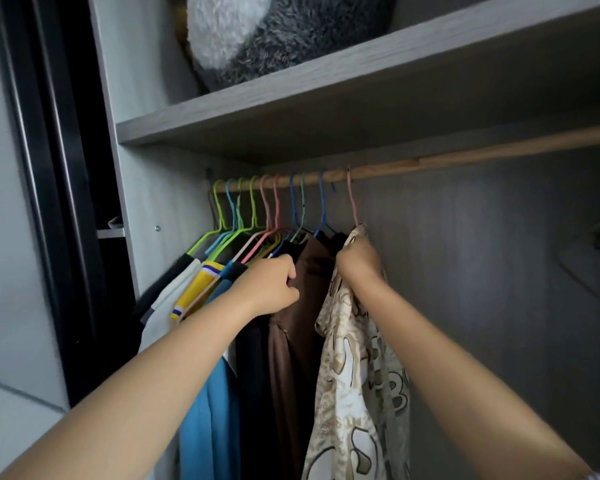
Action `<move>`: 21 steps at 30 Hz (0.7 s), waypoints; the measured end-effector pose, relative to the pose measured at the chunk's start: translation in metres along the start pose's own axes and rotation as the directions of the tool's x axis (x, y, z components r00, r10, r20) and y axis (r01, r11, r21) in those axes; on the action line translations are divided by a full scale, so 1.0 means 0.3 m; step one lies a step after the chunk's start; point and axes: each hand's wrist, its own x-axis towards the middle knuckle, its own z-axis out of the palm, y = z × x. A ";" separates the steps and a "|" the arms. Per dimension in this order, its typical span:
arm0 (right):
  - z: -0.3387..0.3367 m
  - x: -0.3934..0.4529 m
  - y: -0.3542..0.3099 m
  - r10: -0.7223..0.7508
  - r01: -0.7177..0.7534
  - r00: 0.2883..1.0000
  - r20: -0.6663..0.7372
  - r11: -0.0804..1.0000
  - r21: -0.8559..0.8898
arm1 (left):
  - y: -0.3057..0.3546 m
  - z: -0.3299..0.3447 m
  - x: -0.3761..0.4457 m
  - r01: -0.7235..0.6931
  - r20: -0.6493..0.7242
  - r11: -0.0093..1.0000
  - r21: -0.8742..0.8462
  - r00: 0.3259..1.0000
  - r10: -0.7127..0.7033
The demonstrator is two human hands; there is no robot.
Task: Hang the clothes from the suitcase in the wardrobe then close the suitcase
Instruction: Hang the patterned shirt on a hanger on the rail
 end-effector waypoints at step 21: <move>-0.182 -0.652 0.002 -0.211 0.381 0.898 0.386 0.812 -0.442 | 0.061 -0.055 -0.552 0.031 0.004 0.942 0.334 0.999 -0.034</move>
